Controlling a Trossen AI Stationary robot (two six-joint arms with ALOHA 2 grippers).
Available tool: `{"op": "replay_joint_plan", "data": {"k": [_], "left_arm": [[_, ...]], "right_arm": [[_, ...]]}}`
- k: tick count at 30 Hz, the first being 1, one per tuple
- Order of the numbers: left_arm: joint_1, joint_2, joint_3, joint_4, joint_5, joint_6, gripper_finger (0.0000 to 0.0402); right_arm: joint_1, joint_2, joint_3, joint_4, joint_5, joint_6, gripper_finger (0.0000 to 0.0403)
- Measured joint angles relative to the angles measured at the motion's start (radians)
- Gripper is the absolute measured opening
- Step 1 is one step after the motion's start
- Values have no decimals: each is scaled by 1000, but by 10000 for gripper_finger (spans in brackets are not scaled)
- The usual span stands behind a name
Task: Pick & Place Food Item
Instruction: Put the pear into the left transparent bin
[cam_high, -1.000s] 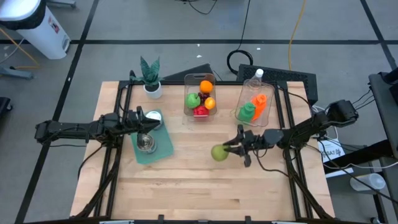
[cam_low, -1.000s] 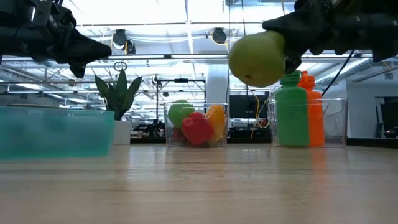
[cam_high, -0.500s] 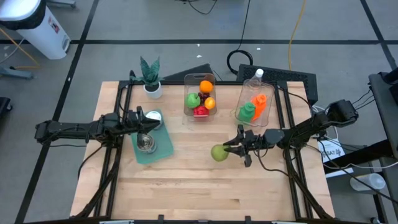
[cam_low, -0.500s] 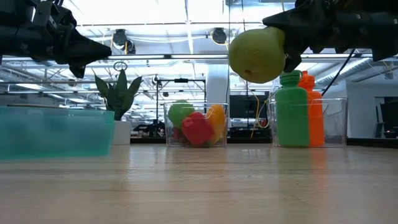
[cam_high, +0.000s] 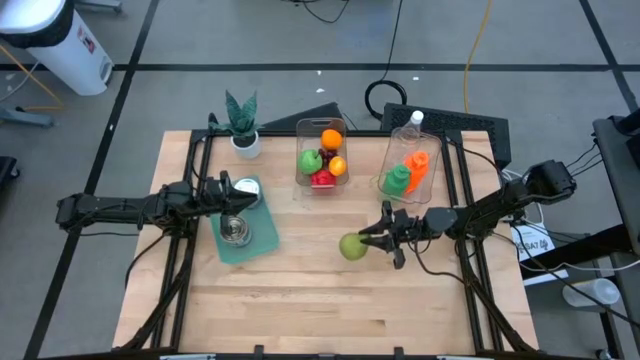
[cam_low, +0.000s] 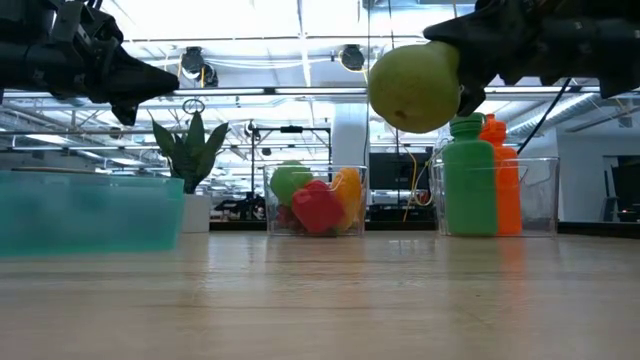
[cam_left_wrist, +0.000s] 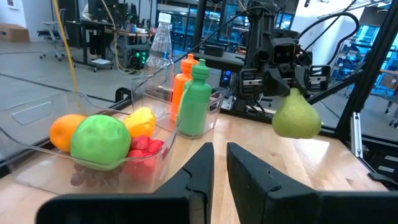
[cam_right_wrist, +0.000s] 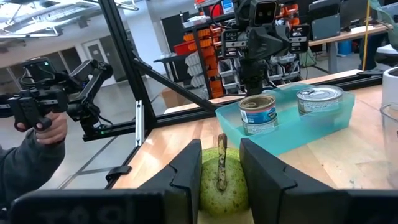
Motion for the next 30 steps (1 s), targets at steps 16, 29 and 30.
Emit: {"op": "replay_joint_plan", "data": {"k": [16,29,30], "left_arm": [[0,0,0,9,-8,25,51],[0,0,0,291,-46,165,51],[0,0,0,324,-61,164,51]], "right_arm": [[0,0,0,-16,1,-18,82],[-167,-65,227,-230,-160,-84,81],[-183,-66,270,-308,-158,-94,81]]}}
